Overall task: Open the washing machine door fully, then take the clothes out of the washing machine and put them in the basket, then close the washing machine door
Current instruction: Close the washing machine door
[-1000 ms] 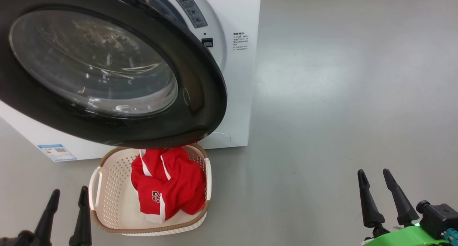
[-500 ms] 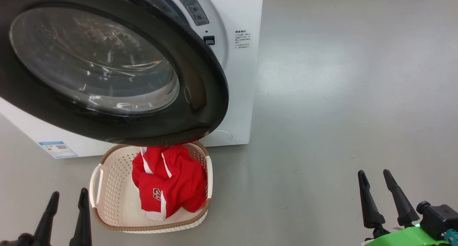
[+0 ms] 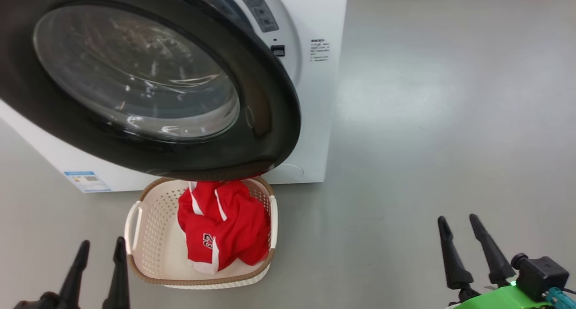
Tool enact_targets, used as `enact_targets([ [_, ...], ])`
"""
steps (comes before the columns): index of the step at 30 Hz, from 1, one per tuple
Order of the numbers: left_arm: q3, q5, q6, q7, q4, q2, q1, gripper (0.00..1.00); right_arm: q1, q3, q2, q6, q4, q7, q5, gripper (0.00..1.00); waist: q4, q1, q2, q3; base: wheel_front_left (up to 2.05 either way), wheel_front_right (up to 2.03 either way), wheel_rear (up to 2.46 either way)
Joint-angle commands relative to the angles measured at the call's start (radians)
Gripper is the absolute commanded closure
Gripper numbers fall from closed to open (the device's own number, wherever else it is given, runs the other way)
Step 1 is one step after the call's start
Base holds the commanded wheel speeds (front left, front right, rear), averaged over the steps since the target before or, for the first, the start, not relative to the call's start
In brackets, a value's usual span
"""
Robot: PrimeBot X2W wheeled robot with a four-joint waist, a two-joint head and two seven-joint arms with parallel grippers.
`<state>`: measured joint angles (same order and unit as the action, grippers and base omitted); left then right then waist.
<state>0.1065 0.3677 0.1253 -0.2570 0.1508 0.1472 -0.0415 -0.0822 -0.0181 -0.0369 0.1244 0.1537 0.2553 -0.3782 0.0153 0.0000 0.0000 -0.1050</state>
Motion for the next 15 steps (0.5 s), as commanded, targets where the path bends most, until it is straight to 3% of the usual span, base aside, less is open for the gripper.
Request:
enact_targets([
  [1,0.028,-0.012,0.005,-0.005,-0.027,0.01,0.031,0.0,0.03,0.036,-0.013,0.006,-0.023,0.006,-0.004,0.58,0.023,0.0,0.0,0.003,0.0,0.0,0.0],
  [3,0.021,-0.017,0.005,-0.005,-0.026,0.001,0.033,0.0,0.049,0.062,-0.013,0.006,-0.021,0.006,-0.006,1.0,0.043,0.0,0.0,0.004,0.0,0.0,0.0],
  [15,-0.008,-0.024,0.005,-0.005,-0.034,-0.048,0.025,0.0,0.196,0.197,-0.013,0.006,0.006,0.006,-0.028,1.0,0.187,0.0,0.0,0.016,0.0,0.0,0.0],
])
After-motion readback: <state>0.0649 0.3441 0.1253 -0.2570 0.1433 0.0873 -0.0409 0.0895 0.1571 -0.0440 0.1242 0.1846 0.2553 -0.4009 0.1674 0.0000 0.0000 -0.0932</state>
